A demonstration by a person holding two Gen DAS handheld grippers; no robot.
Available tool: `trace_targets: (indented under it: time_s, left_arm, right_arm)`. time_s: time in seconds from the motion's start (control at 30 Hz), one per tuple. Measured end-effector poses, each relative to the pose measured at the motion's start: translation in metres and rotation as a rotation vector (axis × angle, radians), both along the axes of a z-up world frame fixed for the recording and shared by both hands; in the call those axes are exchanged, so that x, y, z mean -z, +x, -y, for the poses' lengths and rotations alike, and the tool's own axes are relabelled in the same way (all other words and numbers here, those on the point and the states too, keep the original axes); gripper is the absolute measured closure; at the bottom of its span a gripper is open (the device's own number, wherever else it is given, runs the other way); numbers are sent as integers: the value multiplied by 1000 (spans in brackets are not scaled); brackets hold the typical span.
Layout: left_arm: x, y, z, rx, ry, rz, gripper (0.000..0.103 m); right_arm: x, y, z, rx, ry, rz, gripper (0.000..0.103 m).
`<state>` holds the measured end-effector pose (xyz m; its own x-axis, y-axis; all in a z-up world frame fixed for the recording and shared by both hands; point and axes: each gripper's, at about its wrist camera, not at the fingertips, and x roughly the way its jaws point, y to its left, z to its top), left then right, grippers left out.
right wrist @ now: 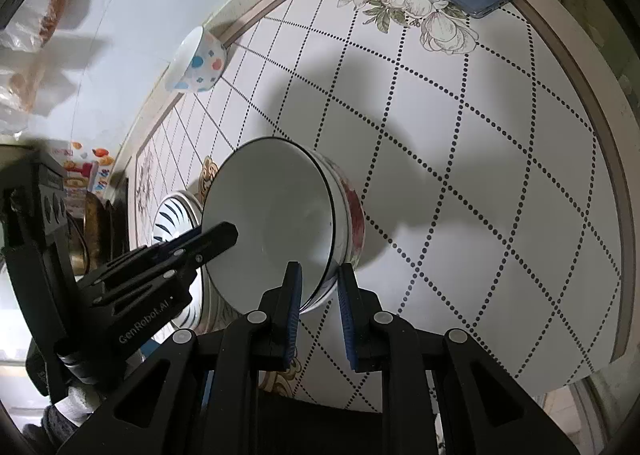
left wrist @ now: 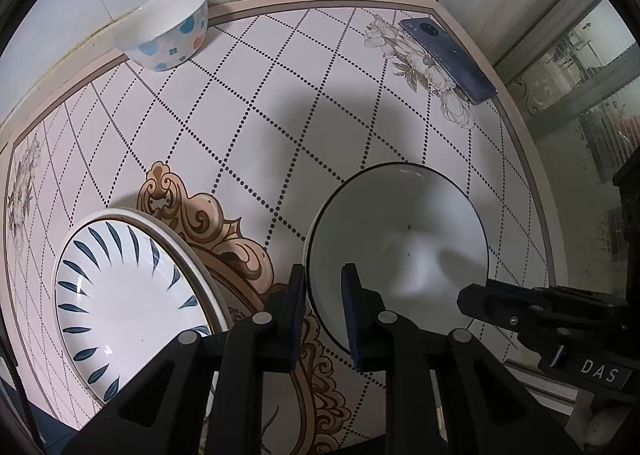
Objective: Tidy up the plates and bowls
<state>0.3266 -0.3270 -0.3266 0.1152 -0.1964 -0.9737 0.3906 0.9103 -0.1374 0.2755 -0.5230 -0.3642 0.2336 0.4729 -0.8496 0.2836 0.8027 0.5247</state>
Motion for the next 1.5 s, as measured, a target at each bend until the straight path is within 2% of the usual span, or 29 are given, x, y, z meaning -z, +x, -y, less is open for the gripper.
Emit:
trace_targets:
  time_s: [0.17, 0.33, 0.37, 0.4, 0.47, 0.53, 0.7, 0.87, 1.0, 1.13, 1.23, 1.33, 1.37, 1.4, 1.47, 1.5]
  left_arm:
    - [-9, 2, -4, -6, -12, -4, 87]
    - [-47, 16, -14, -34, -54, 61, 86]
    - [-56, 24, -17, -48, -67, 69, 86]
    - [-64, 33, -20, -67, -83, 77, 82]
    - [-75, 55, -27, -105, -108, 96, 77]
    - [-78, 81, -38, -145, -103, 112, 77]
    - [-61, 156, -80, -287, -73, 95, 77]
    - [-27, 219, -120, -407, -69, 32, 77]
    - [2, 254, -134, -448, -81, -30, 77]
    - [24, 276, -135, -432, -69, -59, 77]
    - [36, 284, -131, -414, -56, -78, 77]
    - [39, 285, -129, -399, -58, -67, 78]
    - [39, 284, -129, -395, -61, -59, 80]
    - [38, 283, -129, -394, -64, -48, 88]
    - [34, 280, -127, -389, -62, -31, 89]
    - [32, 281, -124, -385, -52, -19, 89]
  right_arm:
    - [-5, 3, 4, 1, 17, -15, 81]
    - [-30, 13, 12, 8, 45, 12, 79]
    - [-37, 19, 12, 4, 48, 20, 72]
    - [-44, 26, 12, -3, 61, 30, 57]
    - [-54, 42, 9, -11, 97, 61, 44]
    - [-63, 63, 3, -26, 115, 95, 43]
    - [-73, 136, -16, -49, 111, 158, 43]
    - [-59, 224, -39, -69, 83, 165, 43]
    - [-40, 282, -55, -87, 60, 155, 43]
    - [-15, 325, -71, -111, 41, 122, 44]
    - [2, 344, -81, -127, 34, 94, 46]
    - [16, 354, -90, -145, 33, 64, 56]
    - [20, 356, -93, -150, 34, 54, 63]
    - [23, 358, -96, -158, 32, 49, 71]
    - [27, 359, -101, -168, 28, 49, 84]
    - [28, 358, -102, -171, 12, 52, 86]
